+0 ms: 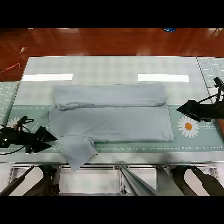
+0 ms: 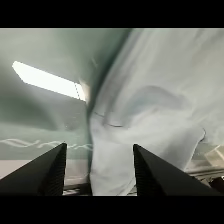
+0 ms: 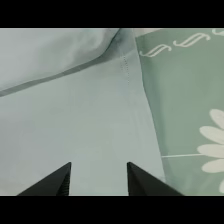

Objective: Fold the shirts.

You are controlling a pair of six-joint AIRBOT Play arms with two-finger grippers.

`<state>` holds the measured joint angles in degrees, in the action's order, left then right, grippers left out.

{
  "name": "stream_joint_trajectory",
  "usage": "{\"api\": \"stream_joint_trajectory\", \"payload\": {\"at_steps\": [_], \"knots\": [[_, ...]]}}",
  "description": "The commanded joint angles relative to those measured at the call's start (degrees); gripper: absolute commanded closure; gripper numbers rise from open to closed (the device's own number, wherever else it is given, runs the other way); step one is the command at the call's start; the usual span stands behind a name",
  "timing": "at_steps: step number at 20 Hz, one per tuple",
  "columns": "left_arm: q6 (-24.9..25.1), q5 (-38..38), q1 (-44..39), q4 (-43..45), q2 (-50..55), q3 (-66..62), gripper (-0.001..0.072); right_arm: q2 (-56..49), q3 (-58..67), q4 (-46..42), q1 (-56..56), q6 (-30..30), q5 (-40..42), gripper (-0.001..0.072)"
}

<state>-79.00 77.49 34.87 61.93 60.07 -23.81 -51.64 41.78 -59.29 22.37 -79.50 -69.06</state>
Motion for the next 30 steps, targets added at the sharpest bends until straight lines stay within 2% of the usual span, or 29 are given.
{"api": "stream_joint_trajectory", "payload": {"at_steps": [1,6,7,8,9,11,12,15,17,23,30], "knots": [[-2.2,-4.0,-6.7,-1.4,0.0,2.6,0.0198,0.5,-0.6,0.5,0.0,-0.7,0.3,0.0305],[-3.3,-8.2,-14.5,-4.7,2.6,3.4,0.0201,0.5,-0.6,0.1,0.1,-1.3,1.5,0.0306],[-3.3,-9.4,-15.4,-5.0,2.8,3.4,0.0267,0.5,-0.5,-0.1,1.0,-1.7,2.3,0.0305],[-2.9,-10.2,-15.8,-5.0,2.9,3.4,0.0618,0.5,-0.3,-0.5,3.0,-2.1,2.3,0.0305],[-2.3,-10.4,-15.8,-5.0,2.8,3.3,0.0690,0.5,-0.3,-2.3,6.3,-2.8,1.9,0.0305],[-2.3,-10.2,-15.7,-5.0,2.8,3.3,0.0687,0.5,-1.4,-10.0,13.4,-8.0,-0.7,0.0305],[-2.3,-10.0,-15.7,-5.0,2.8,3.3,0.0687,0.5,-3.1,-10.7,16.3,-8.4,-2.2,0.0305],[-2.3,-9.8,-15.7,-5.0,2.8,3.3,0.0687,0.5,-11.1,-9.6,20.0,-8.2,-3.2,0.0296],[-2.3,-9.8,-15.7,-5.0,2.8,3.3,0.0687,-0.5,-14.4,-6.1,20.0,-4.9,-3.9,0.0296],[-2.3,-9.8,-15.7,-5.0,2.8,3.3,0.0687,-7.2,-16.1,-0.5,13.4,-1.6,-4.4,0.0296],[-2.3,-10.4,-15.7,-5.0,2.8,3.3,0.0687,-15.8,-16.1,6.3,4.6,0.2,2.8,0.0302]]}}
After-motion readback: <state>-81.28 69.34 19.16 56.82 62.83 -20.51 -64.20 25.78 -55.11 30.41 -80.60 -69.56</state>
